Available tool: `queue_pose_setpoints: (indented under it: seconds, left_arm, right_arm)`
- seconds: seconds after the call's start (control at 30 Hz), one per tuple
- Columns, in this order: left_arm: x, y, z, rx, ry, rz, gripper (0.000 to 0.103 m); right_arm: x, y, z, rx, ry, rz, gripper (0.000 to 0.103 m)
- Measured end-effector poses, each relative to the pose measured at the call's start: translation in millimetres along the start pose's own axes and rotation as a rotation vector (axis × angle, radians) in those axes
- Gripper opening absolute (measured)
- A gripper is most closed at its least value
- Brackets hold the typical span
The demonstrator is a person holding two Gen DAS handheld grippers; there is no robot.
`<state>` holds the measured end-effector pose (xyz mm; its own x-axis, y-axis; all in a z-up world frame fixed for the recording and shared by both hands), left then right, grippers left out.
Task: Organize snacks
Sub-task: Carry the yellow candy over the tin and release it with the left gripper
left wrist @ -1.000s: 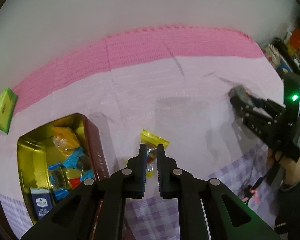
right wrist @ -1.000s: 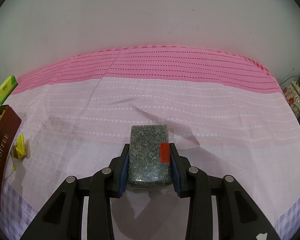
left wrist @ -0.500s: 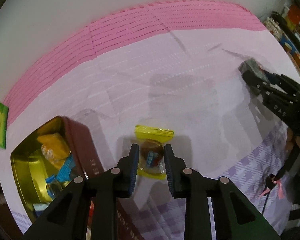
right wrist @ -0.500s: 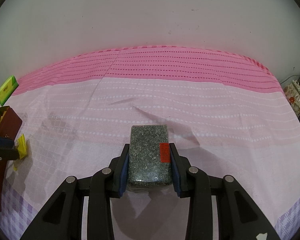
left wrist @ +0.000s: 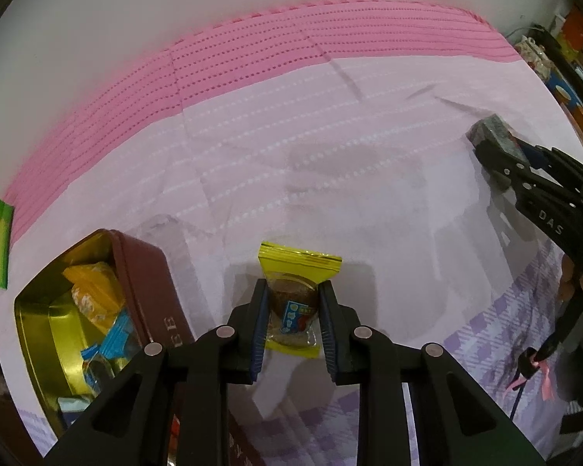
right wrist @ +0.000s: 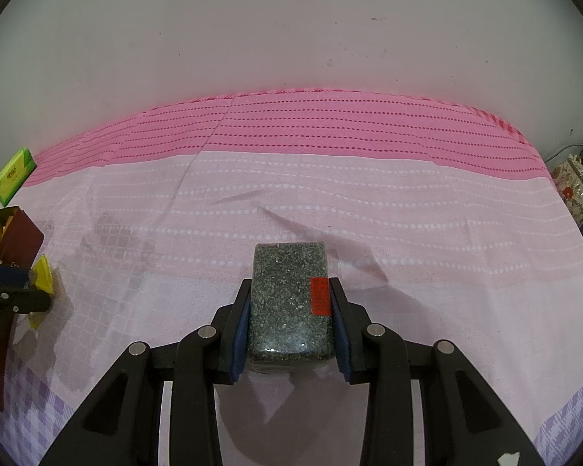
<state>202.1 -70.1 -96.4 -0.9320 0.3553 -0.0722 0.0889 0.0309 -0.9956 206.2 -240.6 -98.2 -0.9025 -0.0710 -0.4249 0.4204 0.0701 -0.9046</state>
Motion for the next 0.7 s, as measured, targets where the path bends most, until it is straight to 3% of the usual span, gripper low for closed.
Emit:
queue_pose_setpoints:
  seconds: [0.4,0.7]
  left_arm:
    - [19.3,-37.4,-9.3,0.018,-0.061,0.044,0.025]
    - [43.8,-75.0,-74.9,-0.015,-0.210,0.108,0.025]
  right_arm:
    - [0.9,0.7,-1.3,0.007,-0.003,0.000,0.034]
    - [0.8,0.8,-1.2,0.011,-0.006,0.000,0.034]
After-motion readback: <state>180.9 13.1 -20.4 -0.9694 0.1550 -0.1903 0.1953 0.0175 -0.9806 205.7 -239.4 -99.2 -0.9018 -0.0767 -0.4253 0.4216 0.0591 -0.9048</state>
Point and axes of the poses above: each gripper's, at about its wrist camera, not at the fingertips, and y roughly the way its jaws point, z to its right, x to its underside, the point moved 4 cm from there along y, roughly the way its jaws point, and after that the axes turned 12 degrees about -z, right-handed, at the moved point
